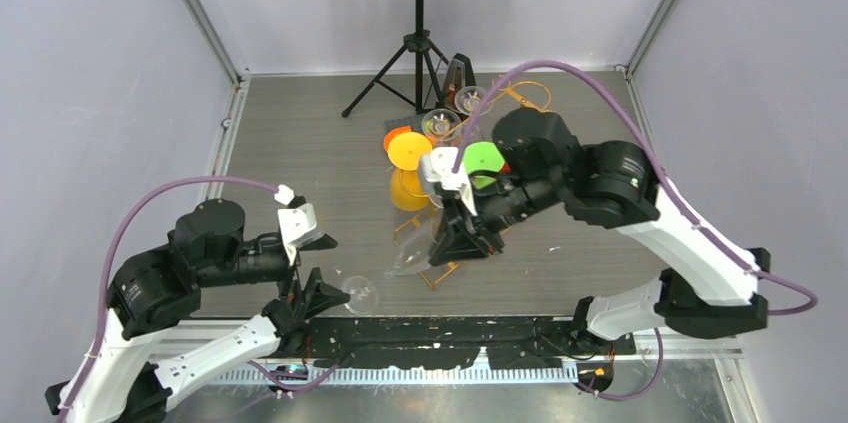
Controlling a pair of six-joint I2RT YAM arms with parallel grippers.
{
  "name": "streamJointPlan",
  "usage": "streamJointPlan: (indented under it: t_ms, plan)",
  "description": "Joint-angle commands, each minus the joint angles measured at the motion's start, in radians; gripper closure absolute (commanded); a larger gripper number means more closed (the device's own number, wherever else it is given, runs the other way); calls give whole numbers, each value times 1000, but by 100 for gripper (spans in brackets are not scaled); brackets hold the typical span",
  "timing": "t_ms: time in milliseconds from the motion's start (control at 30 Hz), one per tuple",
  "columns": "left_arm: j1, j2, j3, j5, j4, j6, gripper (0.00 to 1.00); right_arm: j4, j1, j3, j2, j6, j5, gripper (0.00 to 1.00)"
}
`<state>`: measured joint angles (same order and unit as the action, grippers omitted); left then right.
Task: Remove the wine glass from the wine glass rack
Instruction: Place the wine glass at the center of the board.
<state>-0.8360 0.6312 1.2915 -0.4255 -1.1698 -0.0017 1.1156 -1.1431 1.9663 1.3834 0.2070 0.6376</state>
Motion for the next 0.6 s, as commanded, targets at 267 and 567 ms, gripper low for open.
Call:
streamJointPlan:
  t_ms: [267, 567]
  plan:
    - [0, 31, 25, 71, 46, -22, 0, 148, -1, -203, -312, -215, -325, 94]
    - [0, 26, 30, 59, 41, -28, 0, 394, -2, -205, -313, -428, -740, 94]
